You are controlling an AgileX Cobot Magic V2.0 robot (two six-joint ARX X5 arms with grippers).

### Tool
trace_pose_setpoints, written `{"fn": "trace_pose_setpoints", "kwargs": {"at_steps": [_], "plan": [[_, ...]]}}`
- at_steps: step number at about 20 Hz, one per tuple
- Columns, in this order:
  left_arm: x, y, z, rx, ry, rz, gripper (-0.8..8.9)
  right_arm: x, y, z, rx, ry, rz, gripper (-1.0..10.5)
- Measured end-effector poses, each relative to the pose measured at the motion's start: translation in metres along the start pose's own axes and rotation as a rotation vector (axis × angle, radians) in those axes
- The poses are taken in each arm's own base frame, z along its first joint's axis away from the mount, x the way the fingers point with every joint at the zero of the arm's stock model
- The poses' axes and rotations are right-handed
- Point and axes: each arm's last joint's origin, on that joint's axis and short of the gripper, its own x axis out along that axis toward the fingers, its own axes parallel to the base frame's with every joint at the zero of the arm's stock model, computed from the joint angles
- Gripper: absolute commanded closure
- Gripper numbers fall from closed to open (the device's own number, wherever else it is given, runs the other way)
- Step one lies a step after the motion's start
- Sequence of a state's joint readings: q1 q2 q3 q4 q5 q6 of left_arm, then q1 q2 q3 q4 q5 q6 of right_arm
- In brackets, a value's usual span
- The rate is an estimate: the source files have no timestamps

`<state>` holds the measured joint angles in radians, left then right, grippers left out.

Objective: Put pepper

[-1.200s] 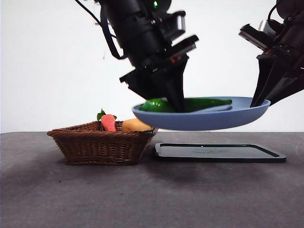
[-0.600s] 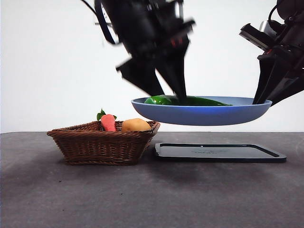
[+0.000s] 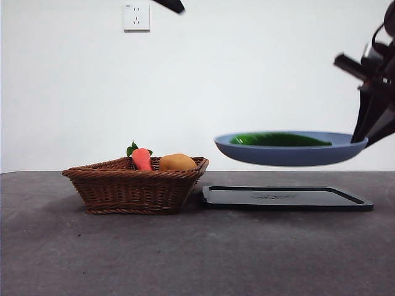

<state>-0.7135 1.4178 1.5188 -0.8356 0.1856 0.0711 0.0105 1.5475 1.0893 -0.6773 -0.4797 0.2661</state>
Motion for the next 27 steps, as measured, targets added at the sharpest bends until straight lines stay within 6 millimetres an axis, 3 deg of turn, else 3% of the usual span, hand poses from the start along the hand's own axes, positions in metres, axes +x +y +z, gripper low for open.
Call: {"fn": "trace_pose_setpoints", "kwargs": {"at_steps": [5, 8, 11, 15, 17, 22, 24, 27], "plan": [[-0.034, -0.006, -0.003, 0.008, -0.056, 0.007, 5.67, 0.031, -0.011, 0.050, 0.028, 0.009, -0.035, 9.4], [-0.044, -0.008, -0.005, 0.011, -0.073, 0.008, 5.67, 0.054, -0.020, 0.073, 0.058, 0.027, -0.041, 9.4], [-0.044, -0.008, -0.005, 0.010, -0.069, 0.007, 5.67, 0.072, -0.027, 0.085, 0.076, 0.043, -0.046, 9.4], [-0.044, -0.008, -0.005, 0.010, -0.068, 0.007, 5.67, 0.086, -0.035, 0.085, 0.095, 0.061, -0.047, 9.4], [-0.044, -0.008, -0.005, 0.010, -0.068, 0.007, 5.67, 0.087, -0.035, 0.085, 0.094, 0.061, -0.041, 9.3], [-0.044, -0.008, -0.006, 0.008, -0.061, 0.007, 5.67, 0.087, -0.035, 0.085, 0.098, 0.071, -0.039, 7.6], [-0.044, -0.008, -0.006, 0.008, -0.061, 0.007, 5.67, 0.085, -0.036, 0.082, 0.104, 0.095, -0.047, 7.6], [-0.044, -0.008, -0.006, 0.008, -0.061, 0.007, 5.68, 0.055, -0.023, 0.081, 0.061, 0.062, -0.042, 7.6]]}}
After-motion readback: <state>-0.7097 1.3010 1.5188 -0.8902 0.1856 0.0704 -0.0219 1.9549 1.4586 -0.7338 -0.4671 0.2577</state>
